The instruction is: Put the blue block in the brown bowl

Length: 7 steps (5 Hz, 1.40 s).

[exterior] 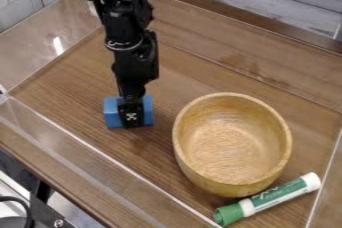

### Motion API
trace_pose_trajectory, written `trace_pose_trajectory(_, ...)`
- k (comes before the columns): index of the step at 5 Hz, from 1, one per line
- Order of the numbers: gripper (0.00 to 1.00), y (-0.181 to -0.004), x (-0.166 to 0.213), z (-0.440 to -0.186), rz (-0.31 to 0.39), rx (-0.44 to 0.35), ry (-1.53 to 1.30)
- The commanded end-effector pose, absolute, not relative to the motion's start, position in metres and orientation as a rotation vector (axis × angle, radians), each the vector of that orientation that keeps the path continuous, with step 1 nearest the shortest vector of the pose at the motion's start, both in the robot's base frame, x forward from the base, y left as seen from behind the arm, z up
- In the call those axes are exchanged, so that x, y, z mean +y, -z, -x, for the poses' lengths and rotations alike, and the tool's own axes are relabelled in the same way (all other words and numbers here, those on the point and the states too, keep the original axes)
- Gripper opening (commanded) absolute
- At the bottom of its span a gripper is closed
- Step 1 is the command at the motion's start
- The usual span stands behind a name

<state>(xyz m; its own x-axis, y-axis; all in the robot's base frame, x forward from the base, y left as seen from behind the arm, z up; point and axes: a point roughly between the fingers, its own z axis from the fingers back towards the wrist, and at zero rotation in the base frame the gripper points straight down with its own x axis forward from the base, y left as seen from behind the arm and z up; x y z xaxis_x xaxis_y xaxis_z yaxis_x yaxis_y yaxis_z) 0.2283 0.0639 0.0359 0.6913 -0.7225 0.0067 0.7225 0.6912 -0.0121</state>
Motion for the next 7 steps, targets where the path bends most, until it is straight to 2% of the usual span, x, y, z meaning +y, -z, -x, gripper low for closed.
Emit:
trace_pose_trajectory(1, 1.0, -0.045, 0.067, -0.234, -0.013, -0.044, 0.796)
trace_pose_trajectory(2, 1.0, -0.044, 0.066, -0.233, -0.01, -0.049, 0.795)
trace_pose_trajectory(3, 0.0, -0.041, 0.068, -0.234, -0.005, -0.057, 0.793)
trace_pose_trajectory(5, 0.0, -0.049, 0.071, -0.235, -0.008, -0.05, 0.779)
trace_pose_trajectory(7, 0.0, -0.066, 0.076, -0.237, -0.015, -0.027, 0.765)
